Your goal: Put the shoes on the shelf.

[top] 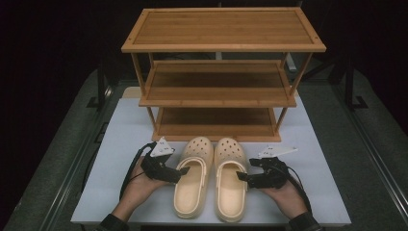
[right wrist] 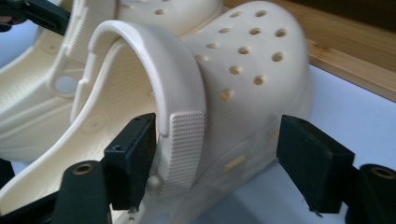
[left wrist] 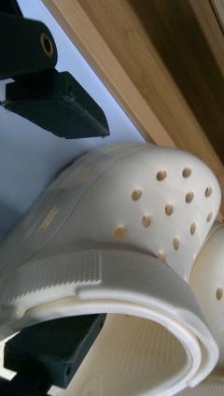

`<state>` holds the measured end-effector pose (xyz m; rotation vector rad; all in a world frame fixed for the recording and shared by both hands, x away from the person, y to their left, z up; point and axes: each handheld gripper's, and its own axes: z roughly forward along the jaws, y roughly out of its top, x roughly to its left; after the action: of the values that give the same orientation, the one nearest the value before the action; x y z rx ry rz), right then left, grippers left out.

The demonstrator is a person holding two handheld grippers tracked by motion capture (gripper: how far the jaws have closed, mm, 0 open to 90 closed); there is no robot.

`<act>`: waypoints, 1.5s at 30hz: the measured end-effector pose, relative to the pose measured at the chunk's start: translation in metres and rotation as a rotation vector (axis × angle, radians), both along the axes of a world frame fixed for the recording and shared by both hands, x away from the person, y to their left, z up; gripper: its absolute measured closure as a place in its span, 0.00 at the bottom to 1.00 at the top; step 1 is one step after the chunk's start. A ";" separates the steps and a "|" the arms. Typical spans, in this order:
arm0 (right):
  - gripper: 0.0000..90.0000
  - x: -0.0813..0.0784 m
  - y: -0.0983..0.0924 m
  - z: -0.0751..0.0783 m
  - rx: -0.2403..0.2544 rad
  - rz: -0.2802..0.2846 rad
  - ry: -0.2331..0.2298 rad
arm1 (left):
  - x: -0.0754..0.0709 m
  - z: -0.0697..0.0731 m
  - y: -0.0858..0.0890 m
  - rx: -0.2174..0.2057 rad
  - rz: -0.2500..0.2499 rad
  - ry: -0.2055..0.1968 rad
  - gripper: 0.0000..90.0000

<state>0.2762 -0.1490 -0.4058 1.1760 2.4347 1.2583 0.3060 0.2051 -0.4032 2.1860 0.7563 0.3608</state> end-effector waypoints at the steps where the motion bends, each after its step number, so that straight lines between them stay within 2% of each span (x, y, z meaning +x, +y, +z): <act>1: 0.33 0.000 -0.003 0.000 0.001 -0.006 -0.003 | 0.000 0.000 0.001 0.002 -0.001 0.001 0.17; 3: 0.35 0.000 -0.006 0.000 -0.003 -0.013 -0.003 | 0.000 0.001 0.005 0.003 -0.001 0.002 0.18; 5: 0.43 -0.001 -0.011 0.001 0.007 -0.006 0.002 | -0.001 0.002 0.008 -0.002 -0.021 0.007 0.29; 6: 0.47 -0.001 -0.012 0.002 0.011 0.000 0.005 | -0.002 0.003 0.009 -0.002 -0.027 0.009 0.31; 8: 0.53 -0.002 -0.013 0.002 0.021 0.016 0.008 | -0.002 0.004 0.010 -0.019 -0.055 0.032 0.41; 12: 0.64 -0.003 -0.011 0.003 0.026 0.040 0.011 | -0.005 0.005 0.007 -0.019 -0.093 0.046 0.59; 16: 0.70 -0.004 -0.010 0.004 0.025 0.049 0.009 | -0.006 0.008 0.006 -0.001 -0.073 0.043 0.66; 20: 0.78 -0.005 -0.012 0.007 0.011 0.032 -0.008 | -0.006 0.010 0.007 0.003 -0.051 0.042 0.74; 24: 0.82 -0.005 -0.012 0.008 0.008 0.020 -0.023 | -0.005 0.013 0.009 0.009 -0.017 0.033 0.80; 35: 0.86 -0.002 -0.011 0.016 -0.037 -0.001 -0.061 | -0.005 0.021 0.011 0.025 0.035 -0.013 0.84; 41: 0.87 0.000 -0.017 0.023 -0.041 -0.016 -0.084 | -0.005 0.026 0.015 0.016 0.029 -0.036 0.85; 45: 0.87 0.003 -0.024 0.026 -0.023 -0.022 -0.093 | 0.000 0.032 0.017 -0.020 0.027 -0.046 0.85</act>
<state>0.2795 -0.1728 -0.3802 1.1092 2.3575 1.2458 0.3059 0.2222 -0.3710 2.1432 0.7615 0.4135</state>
